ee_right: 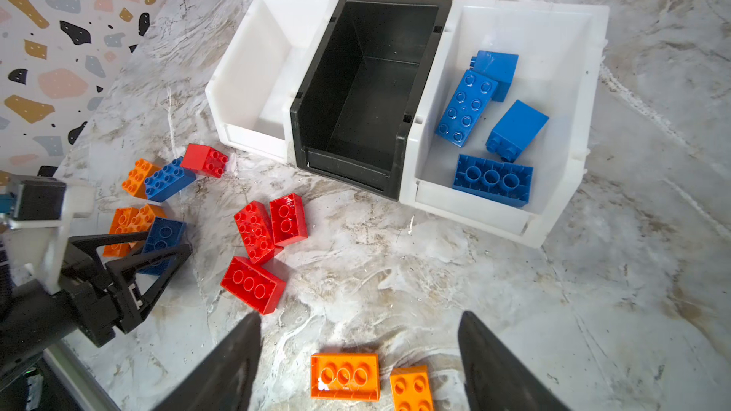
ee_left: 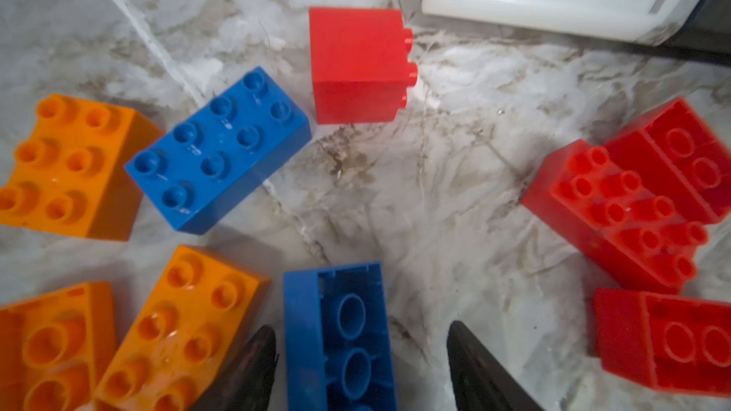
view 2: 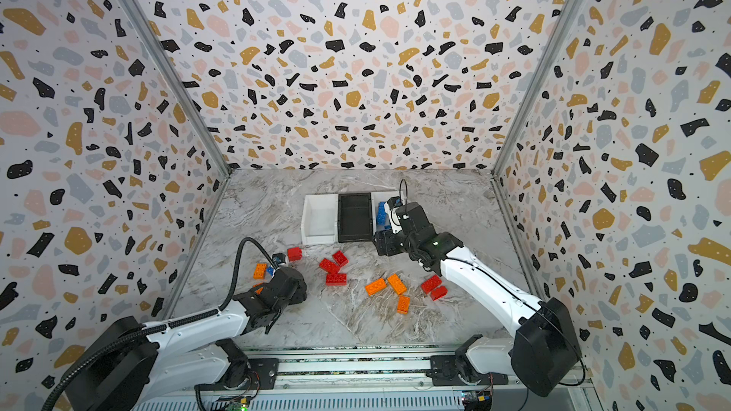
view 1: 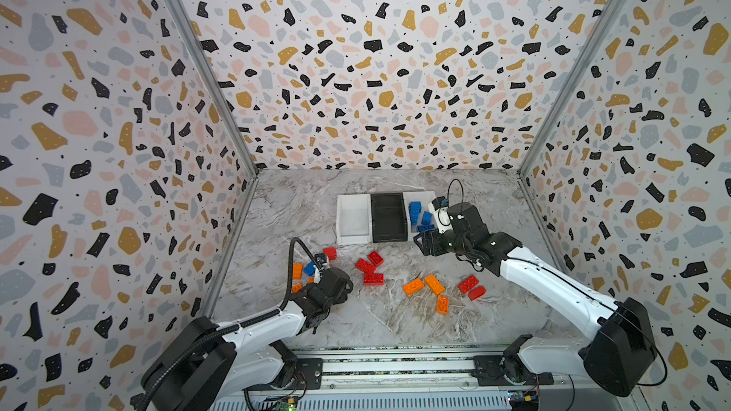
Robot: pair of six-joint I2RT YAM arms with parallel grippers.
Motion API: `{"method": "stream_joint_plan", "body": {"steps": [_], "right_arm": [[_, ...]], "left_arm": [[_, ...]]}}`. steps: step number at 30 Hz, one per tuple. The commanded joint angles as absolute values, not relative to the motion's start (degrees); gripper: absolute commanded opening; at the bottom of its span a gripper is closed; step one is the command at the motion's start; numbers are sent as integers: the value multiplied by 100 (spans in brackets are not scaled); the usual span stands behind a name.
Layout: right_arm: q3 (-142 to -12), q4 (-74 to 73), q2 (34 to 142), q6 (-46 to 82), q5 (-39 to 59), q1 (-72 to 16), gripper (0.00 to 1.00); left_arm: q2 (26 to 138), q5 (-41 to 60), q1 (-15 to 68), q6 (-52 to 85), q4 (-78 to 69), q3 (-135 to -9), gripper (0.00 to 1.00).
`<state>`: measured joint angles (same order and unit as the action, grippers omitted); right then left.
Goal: Sort the legos into containers by color
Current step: 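Move the right gripper back toward the bricks while the left gripper reaches toward the bins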
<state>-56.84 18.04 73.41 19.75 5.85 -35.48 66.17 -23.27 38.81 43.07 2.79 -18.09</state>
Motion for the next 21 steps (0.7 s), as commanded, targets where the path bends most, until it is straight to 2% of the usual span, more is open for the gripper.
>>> {"method": "stream_joint_plan", "body": {"steps": [1,4,15,21], "right_arm": [[-5685,1925,6988,2039,606,-3586,79],[-5614,1958,6800,2056,561,-3587,79],[-5253,2089,6098,2148,496,-3587,81],[-4767,2009,5635,2263,517,-3587,86]], "left_arm": [[6700,-2266,3867,4360,229,-1797,68],[6805,-2240,3867,4364,232,-1848,64],[7280,-2087,3867,4318,451,-2301,26],[7227,-2090,4018,4106,849,-3149,24]]}}
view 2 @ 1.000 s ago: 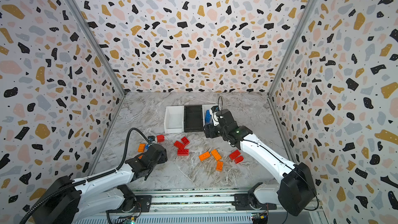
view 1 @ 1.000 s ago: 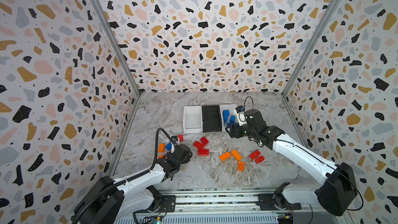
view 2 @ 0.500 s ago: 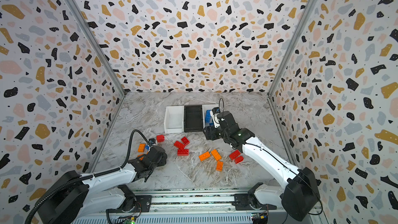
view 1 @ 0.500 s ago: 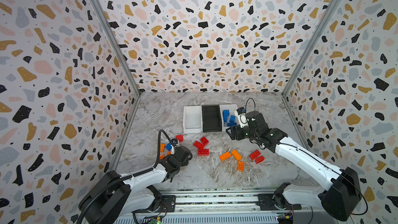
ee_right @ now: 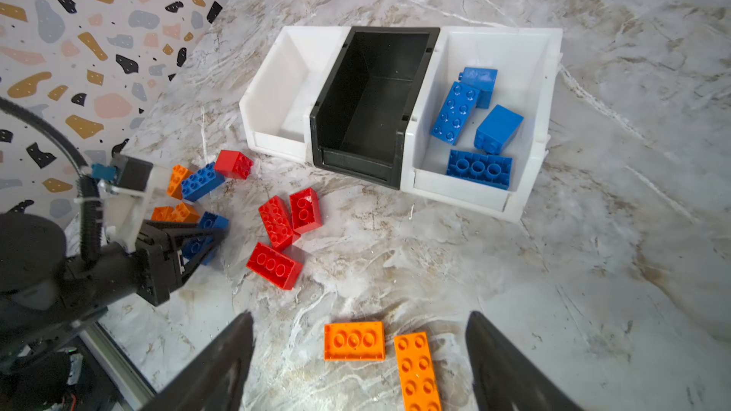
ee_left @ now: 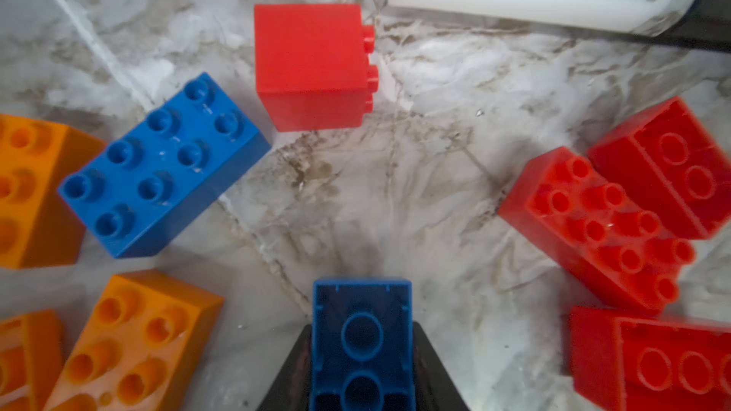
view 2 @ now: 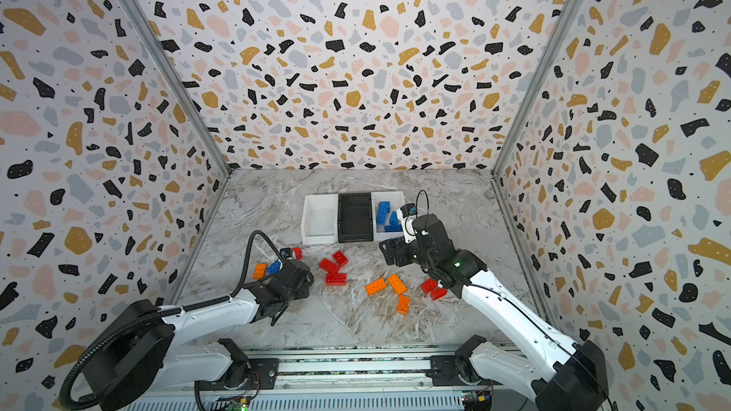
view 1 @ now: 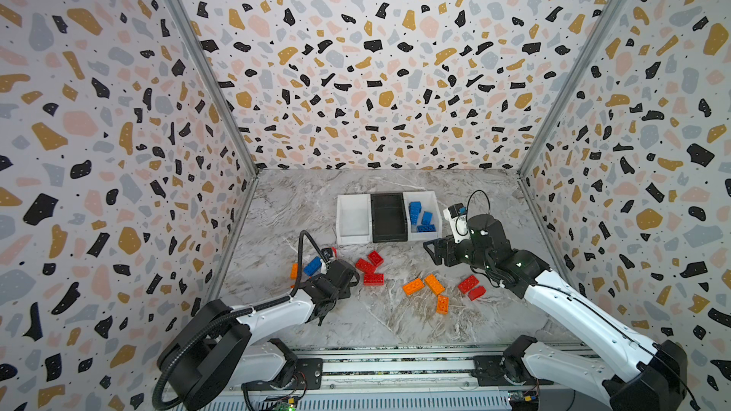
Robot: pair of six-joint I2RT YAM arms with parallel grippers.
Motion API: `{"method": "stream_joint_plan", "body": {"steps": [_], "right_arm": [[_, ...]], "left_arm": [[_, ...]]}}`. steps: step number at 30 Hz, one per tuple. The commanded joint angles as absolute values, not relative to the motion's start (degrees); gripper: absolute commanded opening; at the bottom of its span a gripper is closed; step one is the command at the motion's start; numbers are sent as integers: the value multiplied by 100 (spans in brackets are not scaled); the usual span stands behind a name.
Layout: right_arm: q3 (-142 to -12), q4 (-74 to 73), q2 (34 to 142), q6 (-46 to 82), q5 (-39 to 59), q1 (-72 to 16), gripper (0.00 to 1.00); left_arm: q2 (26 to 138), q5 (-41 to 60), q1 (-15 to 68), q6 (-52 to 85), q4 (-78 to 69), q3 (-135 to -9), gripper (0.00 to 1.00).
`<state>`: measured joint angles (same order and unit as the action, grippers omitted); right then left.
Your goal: Sort the legos into containers by color
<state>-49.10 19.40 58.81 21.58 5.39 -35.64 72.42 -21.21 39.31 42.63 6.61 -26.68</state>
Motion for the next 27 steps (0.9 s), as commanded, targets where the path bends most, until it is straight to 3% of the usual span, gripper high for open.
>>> {"method": "stream_joint_plan", "body": {"steps": [1,4,6,18,27], "right_arm": [[-4678,1997,5552,2306,508,-3586,87],[-4373,1901,5221,2549,528,-3587,89],[-4181,1846,4949,2723,539,-3587,99],[-3847,2508,3561,3198,-23,-3568,99],[-3943,2825,3332,3296,-68,-3560,99]], "left_arm": [[7299,-2111,4049,4042,907,-3406,24],[7709,-2081,4149,3852,945,-4201,24],[8107,-1935,4188,3759,837,-4717,24],[11069,-1047,4489,3261,908,-8532,23],[12402,-712,4492,3190,864,-10204,30]]}}
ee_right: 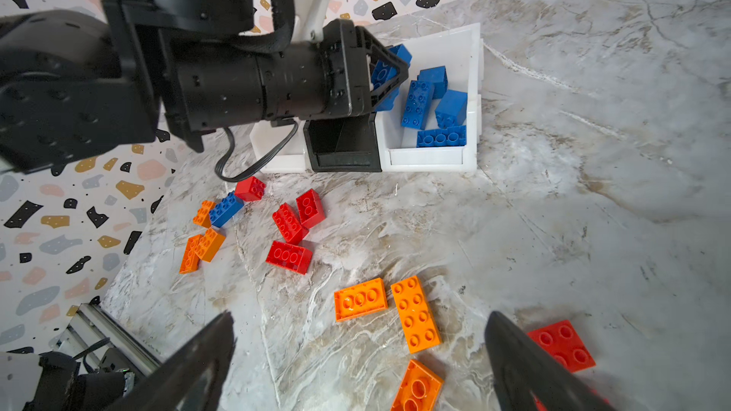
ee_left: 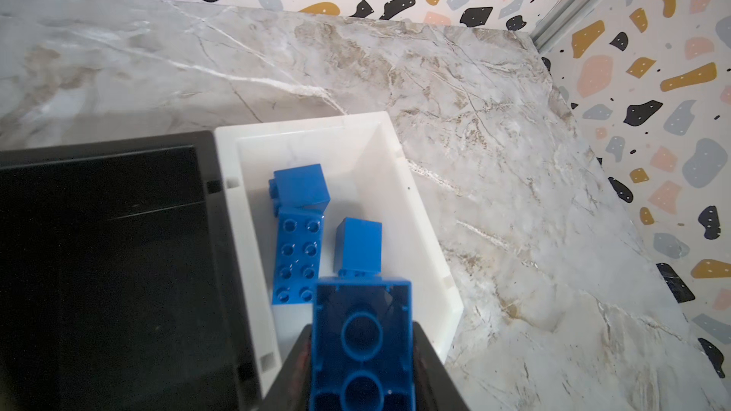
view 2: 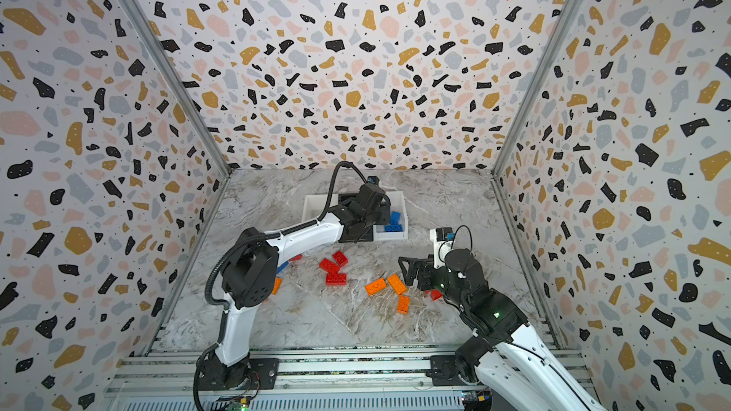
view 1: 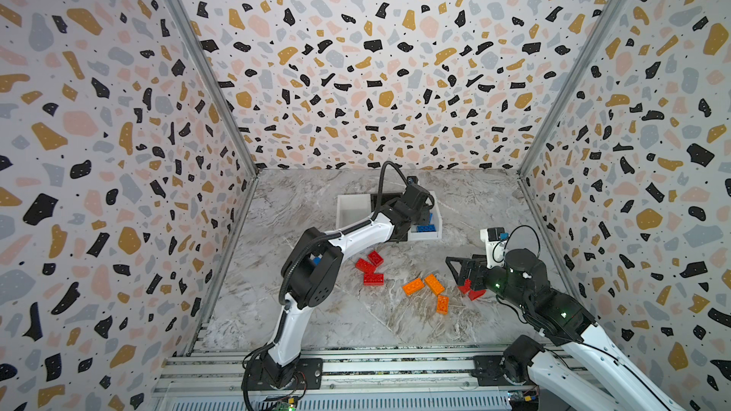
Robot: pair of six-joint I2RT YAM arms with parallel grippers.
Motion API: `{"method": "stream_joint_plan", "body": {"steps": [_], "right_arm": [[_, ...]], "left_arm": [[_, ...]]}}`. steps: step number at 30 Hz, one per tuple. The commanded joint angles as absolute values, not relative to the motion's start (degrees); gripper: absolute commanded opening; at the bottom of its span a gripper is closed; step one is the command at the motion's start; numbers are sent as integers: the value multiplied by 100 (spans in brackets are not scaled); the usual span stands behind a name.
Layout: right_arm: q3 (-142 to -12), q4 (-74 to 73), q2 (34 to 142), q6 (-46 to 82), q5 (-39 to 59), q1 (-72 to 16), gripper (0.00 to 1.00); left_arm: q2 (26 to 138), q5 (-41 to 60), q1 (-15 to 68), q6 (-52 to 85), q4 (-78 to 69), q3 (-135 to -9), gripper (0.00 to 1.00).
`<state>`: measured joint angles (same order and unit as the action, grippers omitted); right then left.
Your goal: Sort the legos into containers by color
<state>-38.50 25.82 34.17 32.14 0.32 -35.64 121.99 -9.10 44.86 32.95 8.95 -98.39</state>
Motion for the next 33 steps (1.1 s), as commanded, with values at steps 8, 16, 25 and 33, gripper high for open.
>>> {"method": "stream_joint_plan", "body": {"steps": [8,16,25,33], "right_arm": [[-4095,2985,3337,3246,-123,-3562,99],[-3966,2913,3308,3253,5,-3560,99],[-3838,2206,3981,3144,478,-3599,99],[-4098,1489,4949,3042,876,-3844,99]], "left_arm": [[13039,-959,4473,2971,1178,-11320,60],[11610,-1439,4465,2881,1138,-9691,66],[7941,-3137,4291,3434,1194,-5299,71],[6460,-3338,3759,4463,1654,-3418,74]]}}
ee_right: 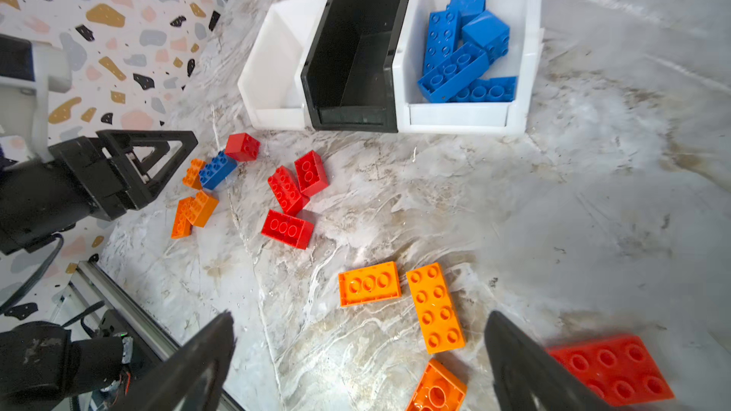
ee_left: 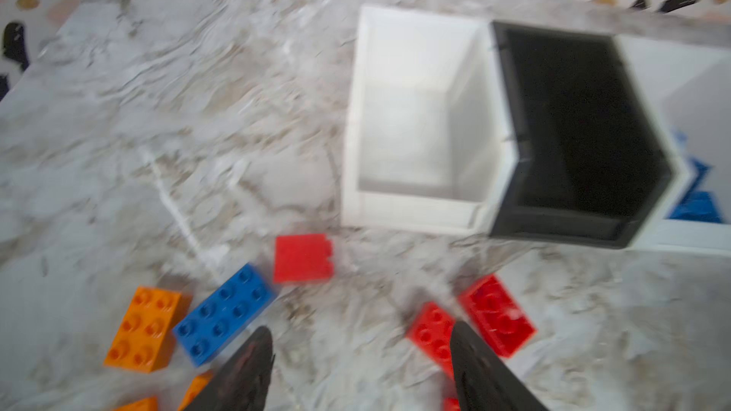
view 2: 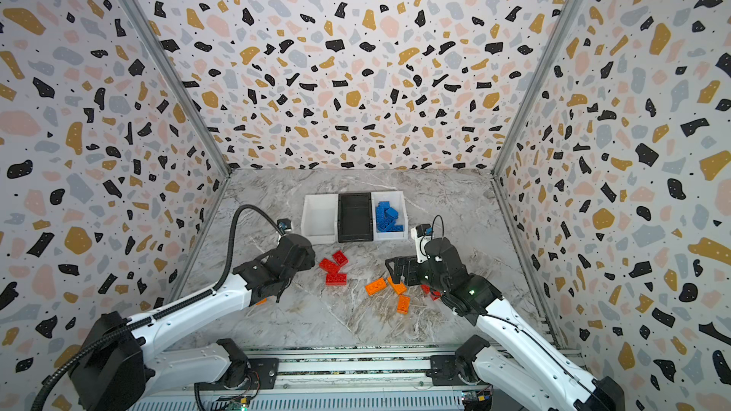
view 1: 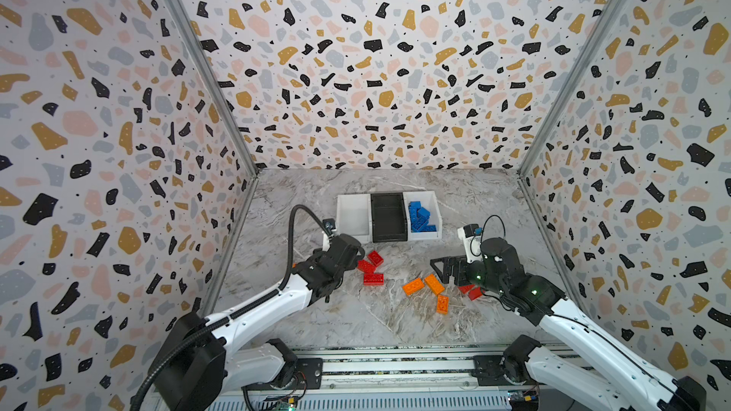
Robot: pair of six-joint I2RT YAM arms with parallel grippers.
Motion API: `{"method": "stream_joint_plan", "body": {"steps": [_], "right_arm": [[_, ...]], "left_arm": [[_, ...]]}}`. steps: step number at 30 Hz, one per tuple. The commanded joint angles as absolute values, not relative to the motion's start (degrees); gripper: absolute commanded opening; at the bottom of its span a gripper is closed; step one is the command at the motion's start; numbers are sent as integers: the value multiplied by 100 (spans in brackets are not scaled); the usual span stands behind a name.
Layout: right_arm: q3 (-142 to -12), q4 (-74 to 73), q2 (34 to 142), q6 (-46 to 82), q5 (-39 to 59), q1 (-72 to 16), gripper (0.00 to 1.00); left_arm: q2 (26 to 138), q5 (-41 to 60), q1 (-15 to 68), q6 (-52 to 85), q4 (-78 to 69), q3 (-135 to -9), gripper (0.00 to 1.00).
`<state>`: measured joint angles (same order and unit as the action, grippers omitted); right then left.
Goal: Sort the legos into containers by color
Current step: 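Lower the left gripper onto the flat blue brick beside a red brick and grasp it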
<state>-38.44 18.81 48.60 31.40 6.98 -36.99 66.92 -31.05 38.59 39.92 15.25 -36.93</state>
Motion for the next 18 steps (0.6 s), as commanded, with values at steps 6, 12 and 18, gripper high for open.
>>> {"method": "stream_joint_plan", "body": {"steps": [6,12,18], "right_arm": [[-4162,1485,5129,3128,582,-4303,99],[-4061,1599,4856,3244,366,-4447,99],[-4027,1813,4610,3243,236,-4455,99]], "left_arm": [[6029,-3345,3289,4745,1348,-2838,78],[6292,-2902,2645,4670,946,-2605,86],[6669,-2557,2308,4572,551,-2558,86]]}}
